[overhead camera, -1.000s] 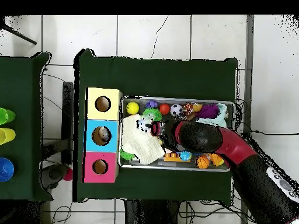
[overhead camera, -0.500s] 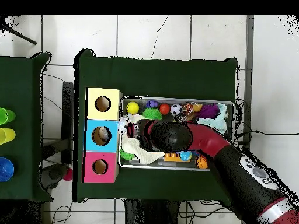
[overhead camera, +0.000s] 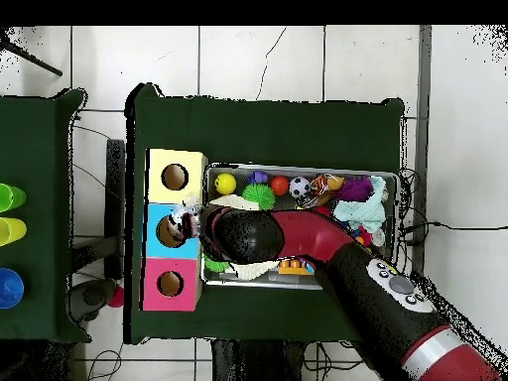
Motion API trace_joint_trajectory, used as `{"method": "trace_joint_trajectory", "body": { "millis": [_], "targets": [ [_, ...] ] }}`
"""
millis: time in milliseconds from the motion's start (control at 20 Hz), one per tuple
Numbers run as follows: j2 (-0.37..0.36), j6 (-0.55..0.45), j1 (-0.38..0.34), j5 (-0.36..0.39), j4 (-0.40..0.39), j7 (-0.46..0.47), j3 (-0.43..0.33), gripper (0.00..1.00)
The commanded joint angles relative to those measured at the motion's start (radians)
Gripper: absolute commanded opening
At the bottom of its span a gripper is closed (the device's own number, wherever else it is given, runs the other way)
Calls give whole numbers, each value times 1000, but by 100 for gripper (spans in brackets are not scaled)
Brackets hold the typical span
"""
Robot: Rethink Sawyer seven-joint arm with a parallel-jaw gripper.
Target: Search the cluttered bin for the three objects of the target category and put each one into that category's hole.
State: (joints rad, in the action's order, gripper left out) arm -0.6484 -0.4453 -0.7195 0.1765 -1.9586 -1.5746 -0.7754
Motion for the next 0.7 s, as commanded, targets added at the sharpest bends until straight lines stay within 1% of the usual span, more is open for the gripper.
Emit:
{"method": "trace_joint_trajectory", "body": {
  "millis": [50, 300, 350, 450, 700],
  "targets": [
    [-26, 33, 28, -56, -20, -220, 88, 0],
    [-27, 38, 10, -55, -31, -187, 83, 0],
    [-26, 36, 7, -48, -31, -177, 83, 0],
    [-30, -1, 10, -25, -21, -141, 93, 0],
    [-28, -4, -3, -11, -23, -116, 92, 0]
  ]
}}
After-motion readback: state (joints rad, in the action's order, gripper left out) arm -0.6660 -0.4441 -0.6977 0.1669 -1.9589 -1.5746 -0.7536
